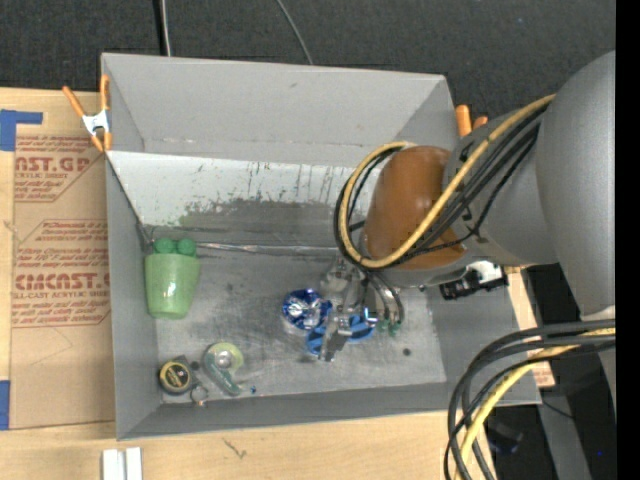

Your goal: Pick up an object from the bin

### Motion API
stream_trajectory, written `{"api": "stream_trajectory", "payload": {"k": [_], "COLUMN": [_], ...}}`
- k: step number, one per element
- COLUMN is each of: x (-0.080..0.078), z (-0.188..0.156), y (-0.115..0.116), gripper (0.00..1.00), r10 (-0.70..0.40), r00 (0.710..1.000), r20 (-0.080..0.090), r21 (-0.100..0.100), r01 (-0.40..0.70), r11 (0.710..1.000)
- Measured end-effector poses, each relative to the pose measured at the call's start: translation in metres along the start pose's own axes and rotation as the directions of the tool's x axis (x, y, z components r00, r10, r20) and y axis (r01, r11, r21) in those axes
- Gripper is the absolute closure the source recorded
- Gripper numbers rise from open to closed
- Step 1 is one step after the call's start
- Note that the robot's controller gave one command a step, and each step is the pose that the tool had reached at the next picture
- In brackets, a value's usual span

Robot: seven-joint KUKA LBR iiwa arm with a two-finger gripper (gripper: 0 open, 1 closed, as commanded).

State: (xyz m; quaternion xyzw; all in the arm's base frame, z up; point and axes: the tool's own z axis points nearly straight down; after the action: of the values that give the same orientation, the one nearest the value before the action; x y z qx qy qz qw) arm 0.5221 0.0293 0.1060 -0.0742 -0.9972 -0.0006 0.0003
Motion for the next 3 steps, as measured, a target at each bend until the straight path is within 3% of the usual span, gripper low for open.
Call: {"api": "stream_trajectory", "payload": {"k": [1,2,3], "x": [0.002,0.014,0.013], "z": [0.033,0.031,0.030], "y": [0.004,-0.029,-0.029], "gripper": [0.00,0.00,1.00], "r10": [0.019,0.067,0.067], "r00": [1.000,0.998,0.998], "r20": [0.014,0.019,0.019], "r21": [0.001,-0.006,-0.004], "r01": [-0.019,-0.067,-0.067], "r11": [1.000,0.998,0.998]}}
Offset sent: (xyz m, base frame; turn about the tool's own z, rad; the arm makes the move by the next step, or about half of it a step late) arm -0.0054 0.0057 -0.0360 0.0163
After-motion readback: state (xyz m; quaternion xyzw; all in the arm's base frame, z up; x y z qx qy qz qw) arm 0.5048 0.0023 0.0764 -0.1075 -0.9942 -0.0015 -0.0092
